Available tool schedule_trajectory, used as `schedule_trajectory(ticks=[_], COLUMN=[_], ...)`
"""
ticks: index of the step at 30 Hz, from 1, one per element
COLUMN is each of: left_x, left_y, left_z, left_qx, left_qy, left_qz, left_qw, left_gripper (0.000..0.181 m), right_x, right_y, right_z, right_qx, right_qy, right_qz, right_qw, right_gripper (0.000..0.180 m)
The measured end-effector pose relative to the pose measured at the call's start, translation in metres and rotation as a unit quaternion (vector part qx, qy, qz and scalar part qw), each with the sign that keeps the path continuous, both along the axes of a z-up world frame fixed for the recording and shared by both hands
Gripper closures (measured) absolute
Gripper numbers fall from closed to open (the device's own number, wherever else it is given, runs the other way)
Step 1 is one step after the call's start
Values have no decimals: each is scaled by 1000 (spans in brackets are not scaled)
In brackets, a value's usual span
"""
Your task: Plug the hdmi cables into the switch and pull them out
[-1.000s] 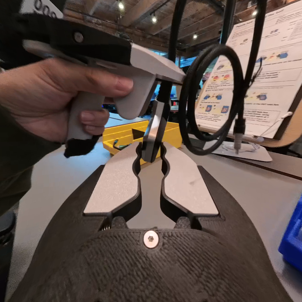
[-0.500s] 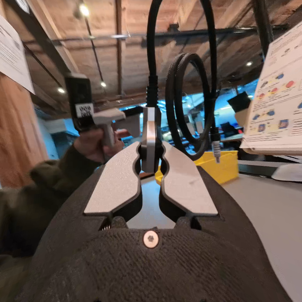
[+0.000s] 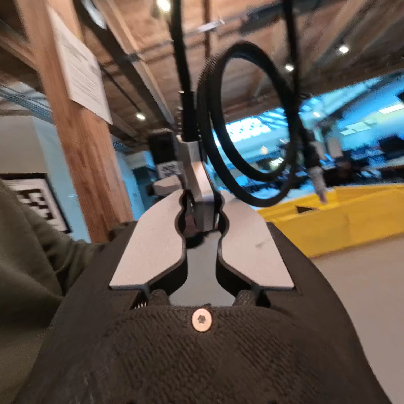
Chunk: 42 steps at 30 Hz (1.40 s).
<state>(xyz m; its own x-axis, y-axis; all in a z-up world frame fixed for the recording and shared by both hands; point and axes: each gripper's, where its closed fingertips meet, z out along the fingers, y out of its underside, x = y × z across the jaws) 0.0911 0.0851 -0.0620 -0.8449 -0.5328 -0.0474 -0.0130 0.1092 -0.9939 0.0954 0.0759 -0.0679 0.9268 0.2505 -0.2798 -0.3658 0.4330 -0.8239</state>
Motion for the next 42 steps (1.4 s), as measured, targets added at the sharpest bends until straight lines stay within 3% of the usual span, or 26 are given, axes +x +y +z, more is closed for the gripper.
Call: schedule_trajectory(ticks=[2,4,6,9,13,18,22,24,26,31,34,37,39,42], left_x=[9,19,26,30,28,13,4,3,2,-10,-15,-14,-6,6], left_y=[9,23,34,39,32,8,-6,-8,-9,-18,-17,-13,-6,10], left_z=[-5,-4,-2,-7,-22,-43,-53,-56,-61,-68,-70,-68,-61,-52], left_qx=[86,205,326,450,538,605,604,605,604,591,584,578,561,487], left_qy=[-62,-148,-235,-328,-409,-481,-495,-502,-503,-518,-525,-524,-506,-405], left_qz=[59,127,174,193,160,55,15,5,-8,-45,-62,-54,-15,44], left_qw=[993,959,899,808,720,632,625,619,618,617,616,624,654,772], left_gripper=[161,161,161,161,161,161,161,161,161,161,161,159,157,154], right_x=[16,16,12,0,18,14,12,27,28,16,11,9,14,26], right_y=[7,8,3,-12,-34,-29,-21,-19,-17,-13,-18,-18,-15,-9], right_z=[-19,-41,-50,-27,15,-24,-53,-63,-76,-80,-83,-84,-76,-70], right_qx=[-80,-167,-229,-225,-150,-233,-286,-316,-345,-311,-305,-311,-298,-292], right_qy=[0,-21,-42,-96,-157,-237,-290,-314,-320,-316,-301,-312,-313,-304], right_qz=[-52,-40,-21,-23,-164,-135,-126,-173,-166,-121,-83,-81,-111,-162], right_qw=[995,985,972,969,962,934,905,878,867,888,900,894,895,892], right_gripper=[137,130,126,133,140,140,143,142,138,140,151,153,154,153])
